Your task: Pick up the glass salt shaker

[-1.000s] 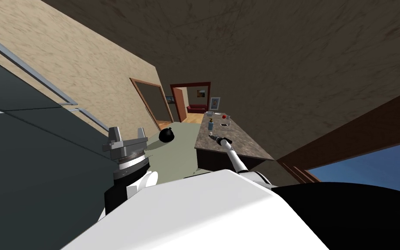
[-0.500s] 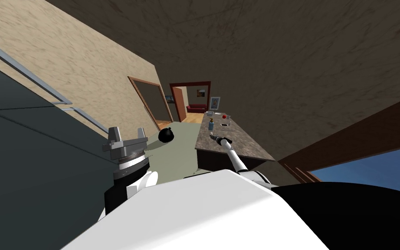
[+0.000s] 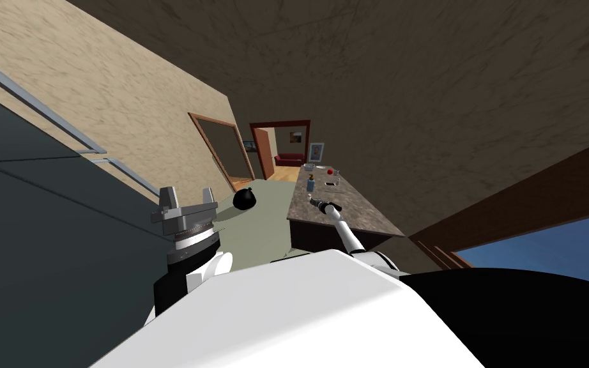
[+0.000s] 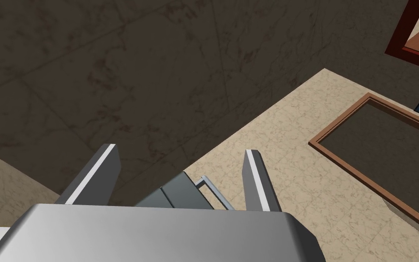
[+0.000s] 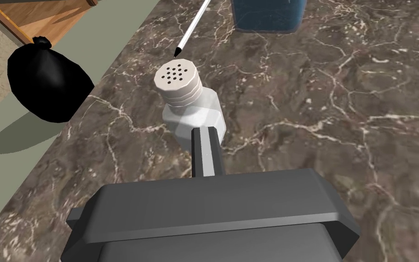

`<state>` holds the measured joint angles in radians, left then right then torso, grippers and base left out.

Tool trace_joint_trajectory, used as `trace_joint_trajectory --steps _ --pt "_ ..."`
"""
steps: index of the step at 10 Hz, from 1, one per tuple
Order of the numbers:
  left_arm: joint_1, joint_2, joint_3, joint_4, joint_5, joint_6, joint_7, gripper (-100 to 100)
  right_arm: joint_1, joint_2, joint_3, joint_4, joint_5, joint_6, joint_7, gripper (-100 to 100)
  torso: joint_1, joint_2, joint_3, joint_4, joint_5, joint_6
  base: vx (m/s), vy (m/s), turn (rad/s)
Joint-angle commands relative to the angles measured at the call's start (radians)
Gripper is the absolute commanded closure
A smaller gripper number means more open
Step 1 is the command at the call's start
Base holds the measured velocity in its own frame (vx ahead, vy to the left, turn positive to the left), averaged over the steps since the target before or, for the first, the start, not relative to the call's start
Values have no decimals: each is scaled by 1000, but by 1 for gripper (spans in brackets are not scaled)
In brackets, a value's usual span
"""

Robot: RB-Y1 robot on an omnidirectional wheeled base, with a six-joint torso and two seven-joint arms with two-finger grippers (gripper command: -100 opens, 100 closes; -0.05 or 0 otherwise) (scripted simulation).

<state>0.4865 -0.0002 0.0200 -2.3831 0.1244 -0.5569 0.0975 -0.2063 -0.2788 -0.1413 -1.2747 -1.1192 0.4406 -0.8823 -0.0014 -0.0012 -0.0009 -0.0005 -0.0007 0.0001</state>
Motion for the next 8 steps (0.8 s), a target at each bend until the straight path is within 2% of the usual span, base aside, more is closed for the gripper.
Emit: trace_joint_trajectory --steps 1,8 --pt "0 0 0 0 0 0 0 0 -1 -9 -8 -6 9 12 -19 -100 0 0 0 0 0 0 -20 19 -219" --pt "0 0 0 0 0 0 0 0 -9 -91 -69 -34 74 121 -152 -100 7 3 2 1 1 0 -41 91 -284"
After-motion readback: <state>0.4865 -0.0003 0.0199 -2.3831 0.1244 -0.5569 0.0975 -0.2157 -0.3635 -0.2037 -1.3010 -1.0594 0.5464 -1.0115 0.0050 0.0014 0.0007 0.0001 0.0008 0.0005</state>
